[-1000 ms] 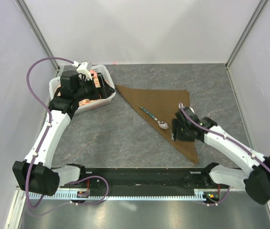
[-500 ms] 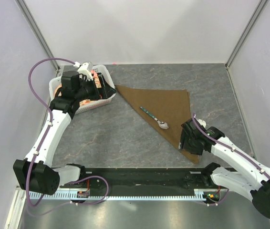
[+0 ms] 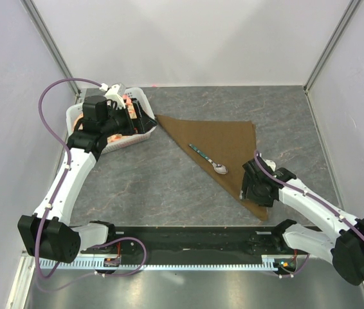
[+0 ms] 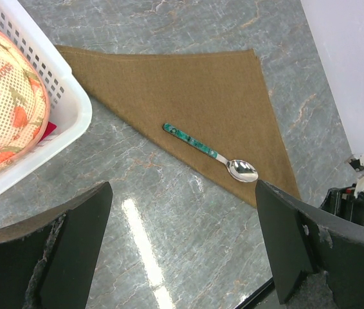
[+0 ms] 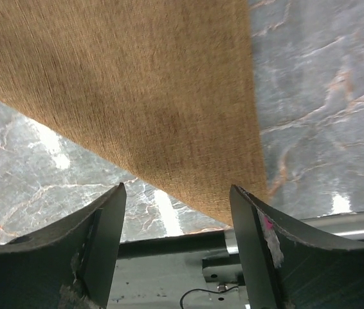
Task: Fold the napkin, place the utensils inside, and roll it up
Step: Fold the napkin
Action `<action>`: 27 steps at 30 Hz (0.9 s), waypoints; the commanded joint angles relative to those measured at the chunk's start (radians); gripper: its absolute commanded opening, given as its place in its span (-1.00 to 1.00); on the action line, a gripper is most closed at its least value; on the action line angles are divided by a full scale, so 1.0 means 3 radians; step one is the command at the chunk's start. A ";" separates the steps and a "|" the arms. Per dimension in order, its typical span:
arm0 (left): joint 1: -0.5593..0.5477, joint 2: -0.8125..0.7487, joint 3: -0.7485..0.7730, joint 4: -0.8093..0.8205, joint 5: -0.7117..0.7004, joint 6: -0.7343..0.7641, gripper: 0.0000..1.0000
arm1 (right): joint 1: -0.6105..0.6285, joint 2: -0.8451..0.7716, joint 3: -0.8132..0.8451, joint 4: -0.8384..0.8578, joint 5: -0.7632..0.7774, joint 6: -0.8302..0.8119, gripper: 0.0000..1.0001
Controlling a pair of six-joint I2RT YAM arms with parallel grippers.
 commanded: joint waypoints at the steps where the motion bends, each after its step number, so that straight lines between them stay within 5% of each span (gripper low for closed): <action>1: 0.0004 -0.0007 -0.0012 0.0126 0.0091 -0.0090 1.00 | -0.0014 -0.0061 -0.0104 0.0132 -0.0230 0.0054 0.47; 27: 0.0004 -0.0012 -0.0012 0.0147 0.0142 -0.0121 1.00 | 0.0103 0.0302 -0.0140 0.0040 -0.0491 0.0443 0.44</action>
